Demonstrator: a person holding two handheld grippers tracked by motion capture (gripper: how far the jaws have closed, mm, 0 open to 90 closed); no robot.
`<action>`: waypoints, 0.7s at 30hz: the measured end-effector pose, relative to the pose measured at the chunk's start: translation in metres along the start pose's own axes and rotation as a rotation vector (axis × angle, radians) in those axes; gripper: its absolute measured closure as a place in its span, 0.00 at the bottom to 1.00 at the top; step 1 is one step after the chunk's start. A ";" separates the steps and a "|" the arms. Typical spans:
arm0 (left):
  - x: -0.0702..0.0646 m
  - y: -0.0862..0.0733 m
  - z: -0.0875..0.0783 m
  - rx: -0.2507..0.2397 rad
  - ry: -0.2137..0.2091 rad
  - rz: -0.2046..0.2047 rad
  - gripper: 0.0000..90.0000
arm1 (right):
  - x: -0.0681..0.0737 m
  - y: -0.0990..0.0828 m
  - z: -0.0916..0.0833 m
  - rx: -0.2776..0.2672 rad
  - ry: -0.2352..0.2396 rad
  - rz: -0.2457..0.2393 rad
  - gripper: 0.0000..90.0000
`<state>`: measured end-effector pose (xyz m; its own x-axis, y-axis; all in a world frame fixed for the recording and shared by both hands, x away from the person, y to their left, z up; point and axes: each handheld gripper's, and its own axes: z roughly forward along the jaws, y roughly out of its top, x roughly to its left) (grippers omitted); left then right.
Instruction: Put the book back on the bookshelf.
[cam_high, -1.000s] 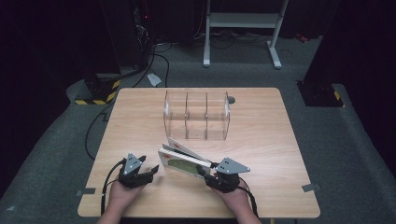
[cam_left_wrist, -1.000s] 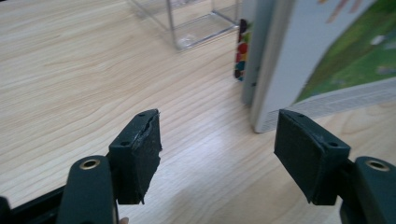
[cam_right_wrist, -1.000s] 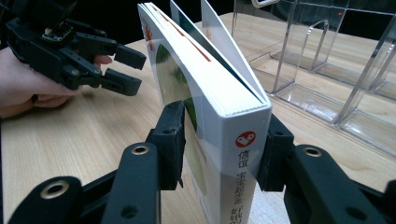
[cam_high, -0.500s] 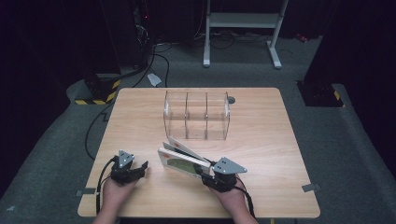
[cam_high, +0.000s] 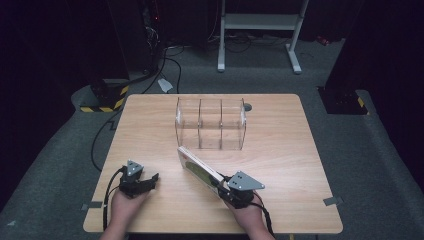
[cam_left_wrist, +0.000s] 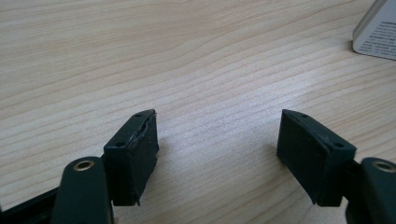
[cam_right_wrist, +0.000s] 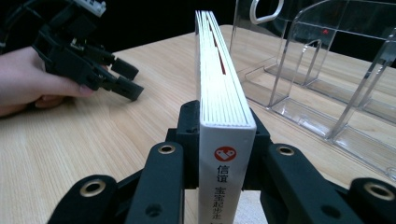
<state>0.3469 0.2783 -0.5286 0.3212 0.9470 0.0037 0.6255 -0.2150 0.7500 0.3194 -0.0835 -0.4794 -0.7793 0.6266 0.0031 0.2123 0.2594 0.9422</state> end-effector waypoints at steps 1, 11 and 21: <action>0.000 0.000 0.000 0.000 0.001 -0.001 0.32 | 0.000 0.001 -0.002 -0.001 -0.007 0.002 0.83; 0.000 0.000 0.000 0.004 -0.001 0.002 0.30 | -0.001 0.005 -0.011 -0.016 -0.029 0.006 0.84; -0.001 0.001 0.001 0.005 0.001 -0.005 0.28 | -0.007 0.008 -0.028 -0.041 -0.079 0.004 0.84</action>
<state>0.3481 0.2772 -0.5288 0.3178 0.9482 0.0008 0.6302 -0.2118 0.7470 0.3098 -0.1066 -0.4621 -0.7294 0.6838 -0.0181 0.1898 0.2277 0.9550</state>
